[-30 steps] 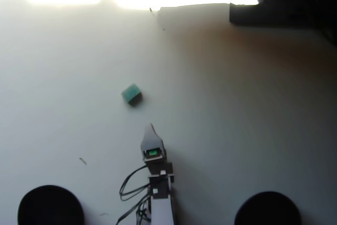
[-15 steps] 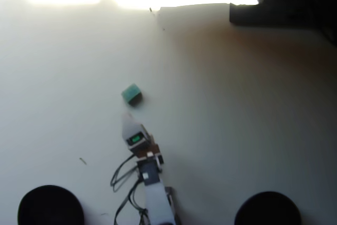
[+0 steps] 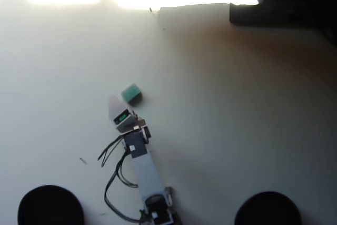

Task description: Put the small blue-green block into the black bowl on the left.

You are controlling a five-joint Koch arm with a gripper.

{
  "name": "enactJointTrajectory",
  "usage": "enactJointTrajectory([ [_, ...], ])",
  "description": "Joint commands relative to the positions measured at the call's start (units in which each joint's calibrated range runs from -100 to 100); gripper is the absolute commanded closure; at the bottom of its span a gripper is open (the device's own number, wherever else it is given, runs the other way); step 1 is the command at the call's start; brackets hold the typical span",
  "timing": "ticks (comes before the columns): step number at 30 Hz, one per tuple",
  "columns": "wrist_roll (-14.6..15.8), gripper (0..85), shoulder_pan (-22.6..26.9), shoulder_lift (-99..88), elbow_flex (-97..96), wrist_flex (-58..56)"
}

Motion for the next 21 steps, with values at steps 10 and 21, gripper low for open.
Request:
enactJointTrajectory([
  [10, -2.3, 36.0, -2.4, 11.5, 12.8, -9.2],
  [21, -2.9, 39.4, -3.0, 26.4, 20.5, -9.6],
])
